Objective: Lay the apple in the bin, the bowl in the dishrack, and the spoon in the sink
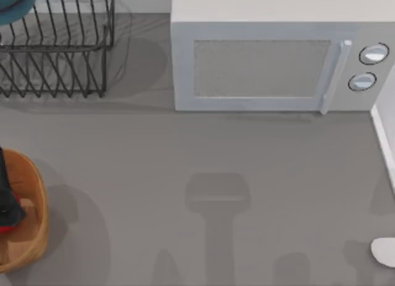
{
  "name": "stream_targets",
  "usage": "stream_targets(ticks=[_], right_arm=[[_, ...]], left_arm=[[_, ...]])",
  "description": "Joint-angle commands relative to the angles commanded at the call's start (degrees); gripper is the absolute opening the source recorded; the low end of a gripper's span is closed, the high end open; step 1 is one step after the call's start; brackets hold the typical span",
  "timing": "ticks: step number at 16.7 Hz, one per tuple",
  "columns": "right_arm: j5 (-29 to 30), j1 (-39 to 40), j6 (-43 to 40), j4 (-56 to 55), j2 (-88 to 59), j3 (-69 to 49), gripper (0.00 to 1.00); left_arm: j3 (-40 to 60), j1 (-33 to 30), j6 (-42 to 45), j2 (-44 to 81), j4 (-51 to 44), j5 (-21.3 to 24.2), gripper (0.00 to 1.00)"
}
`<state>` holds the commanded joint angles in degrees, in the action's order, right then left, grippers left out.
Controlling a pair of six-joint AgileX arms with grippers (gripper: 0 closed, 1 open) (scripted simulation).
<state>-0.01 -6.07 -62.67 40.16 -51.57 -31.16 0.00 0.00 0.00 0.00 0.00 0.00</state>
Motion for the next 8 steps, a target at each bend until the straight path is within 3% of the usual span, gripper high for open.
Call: stream_targets(ticks=[4, 8], right_arm=[[0.13, -1.89, -18.46, 11.64, -14.79, -9.36, 1.00], [0.27, -3.12, -30.45, 18.91, -24.34, -16.19, 1.00]], left_arm=[[0.00, 0.00, 0.00, 0.00, 0.00, 0.00, 1.00], [0.00, 0.00, 0.00, 0.00, 0.00, 0.00, 1.00]])
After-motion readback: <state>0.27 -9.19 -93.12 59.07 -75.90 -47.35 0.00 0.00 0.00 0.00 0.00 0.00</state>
